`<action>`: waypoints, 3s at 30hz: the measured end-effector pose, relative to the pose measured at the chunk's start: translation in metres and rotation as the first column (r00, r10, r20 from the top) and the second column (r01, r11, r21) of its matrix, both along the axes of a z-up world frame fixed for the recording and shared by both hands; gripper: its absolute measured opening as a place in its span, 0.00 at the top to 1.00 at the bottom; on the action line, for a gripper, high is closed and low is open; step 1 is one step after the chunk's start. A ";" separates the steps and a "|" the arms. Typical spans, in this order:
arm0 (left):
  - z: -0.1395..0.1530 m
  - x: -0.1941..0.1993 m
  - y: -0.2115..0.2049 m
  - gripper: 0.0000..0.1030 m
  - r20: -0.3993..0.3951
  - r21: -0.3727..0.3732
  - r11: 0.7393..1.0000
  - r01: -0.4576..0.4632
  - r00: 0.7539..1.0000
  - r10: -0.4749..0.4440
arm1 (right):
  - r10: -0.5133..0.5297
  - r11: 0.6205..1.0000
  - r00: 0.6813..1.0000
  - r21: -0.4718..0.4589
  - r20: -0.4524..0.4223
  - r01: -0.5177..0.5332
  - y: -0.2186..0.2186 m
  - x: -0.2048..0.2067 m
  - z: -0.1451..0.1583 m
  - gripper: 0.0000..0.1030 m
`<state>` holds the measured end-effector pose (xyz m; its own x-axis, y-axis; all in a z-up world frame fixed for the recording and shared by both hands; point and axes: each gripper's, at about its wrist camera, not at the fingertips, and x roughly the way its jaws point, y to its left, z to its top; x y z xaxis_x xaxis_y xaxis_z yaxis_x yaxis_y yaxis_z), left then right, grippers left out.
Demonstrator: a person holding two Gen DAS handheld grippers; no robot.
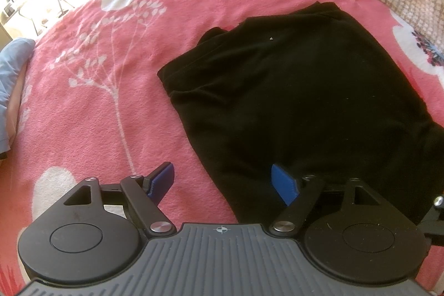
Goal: Fold clothes
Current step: 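Grasp the folded black shirt with the left gripper while the right gripper grasps beside it, then lift the folded black shirt with both grippers and carry it toward the clothes pile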
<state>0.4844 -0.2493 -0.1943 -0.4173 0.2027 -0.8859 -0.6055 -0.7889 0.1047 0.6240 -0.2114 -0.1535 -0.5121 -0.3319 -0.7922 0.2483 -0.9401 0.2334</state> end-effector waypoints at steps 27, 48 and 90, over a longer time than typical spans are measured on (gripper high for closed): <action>-0.026 -0.058 -0.068 0.21 0.196 0.461 0.880 -0.110 0.980 0.020 | -0.455 0.761 0.873 -0.432 0.175 0.483 0.219 -0.054 -0.044 0.48; -0.042 -0.107 -0.046 0.59 0.180 0.599 0.799 -0.060 0.982 -0.062 | -0.269 0.681 0.955 -0.676 0.128 0.283 0.234 -0.168 -0.088 0.72; 0.318 -0.147 -0.303 0.92 -0.475 0.572 0.820 0.012 0.820 0.320 | -0.132 0.653 0.773 -0.641 -0.620 -0.403 -0.059 -0.281 0.249 0.86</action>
